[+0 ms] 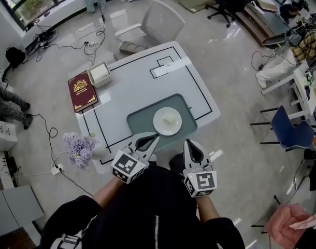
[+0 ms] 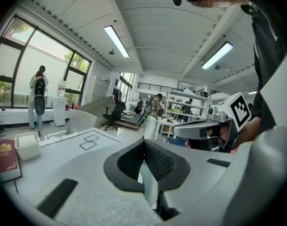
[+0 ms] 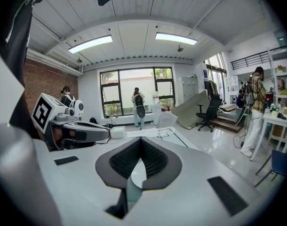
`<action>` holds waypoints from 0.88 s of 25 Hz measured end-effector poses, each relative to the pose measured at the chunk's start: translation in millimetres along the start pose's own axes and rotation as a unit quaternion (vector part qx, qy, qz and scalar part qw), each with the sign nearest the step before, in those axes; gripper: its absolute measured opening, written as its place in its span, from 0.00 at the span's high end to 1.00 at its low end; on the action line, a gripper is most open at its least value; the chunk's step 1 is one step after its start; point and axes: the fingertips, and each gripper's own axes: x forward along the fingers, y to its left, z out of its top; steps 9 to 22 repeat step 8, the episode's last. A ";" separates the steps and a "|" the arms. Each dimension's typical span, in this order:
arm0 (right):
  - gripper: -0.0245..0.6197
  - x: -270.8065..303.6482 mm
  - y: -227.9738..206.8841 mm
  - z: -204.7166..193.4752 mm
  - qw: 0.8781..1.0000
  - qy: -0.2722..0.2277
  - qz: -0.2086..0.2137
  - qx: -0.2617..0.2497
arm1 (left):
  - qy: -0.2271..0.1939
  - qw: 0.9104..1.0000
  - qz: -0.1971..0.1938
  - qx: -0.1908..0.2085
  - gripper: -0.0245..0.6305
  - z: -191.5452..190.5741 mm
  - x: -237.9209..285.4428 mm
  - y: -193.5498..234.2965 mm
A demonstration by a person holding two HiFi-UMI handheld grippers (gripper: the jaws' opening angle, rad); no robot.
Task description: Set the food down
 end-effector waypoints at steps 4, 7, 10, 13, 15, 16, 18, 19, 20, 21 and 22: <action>0.95 -2.4 0.9 1.4 1.000 0.003 0.006 0.000 | 0.000 1.000 -0.003 -0.001 0.96 2.2 4.5 -3.2; 0.95 -5.0 -0.9 2.8 1.000 0.001 0.006 0.010 | 0.000 1.000 -0.006 -0.003 0.96 2.2 7.6 -6.4; 0.95 -5.7 -1.6 3.4 1.000 0.000 0.006 0.011 | 0.000 1.000 -0.006 -0.004 0.96 2.2 8.6 -7.1; 0.95 -5.7 -1.6 3.4 1.000 0.000 0.006 0.011 | 0.000 1.000 -0.006 -0.004 0.96 2.2 8.6 -7.1; 0.95 -5.7 -1.6 3.4 1.000 0.000 0.006 0.011 | 0.000 1.000 -0.006 -0.004 0.96 2.2 8.6 -7.1; 0.95 -5.7 -1.6 3.4 1.000 0.000 0.006 0.011 | 0.000 1.000 -0.006 -0.004 0.96 2.2 8.6 -7.1; 0.95 -5.7 -1.6 3.4 1.000 0.000 0.006 0.011 | 0.000 1.000 -0.006 -0.004 0.96 2.2 8.6 -7.1; 0.95 -5.7 -1.6 3.4 1.000 0.000 0.006 0.011 | 0.000 1.000 -0.006 -0.004 0.96 2.2 8.6 -7.1; 0.95 -5.7 -1.6 3.4 1.000 0.000 0.006 0.011 | 0.000 1.000 -0.006 -0.004 0.96 2.2 8.6 -7.1; 0.95 -5.7 -1.6 3.4 1.000 0.000 0.006 0.011 | 0.000 1.000 -0.006 -0.004 0.96 2.2 8.6 -7.1; 0.95 -5.7 -1.6 3.4 1.000 0.000 0.006 0.011 | 0.000 1.000 -0.006 -0.004 0.96 2.2 8.6 -7.1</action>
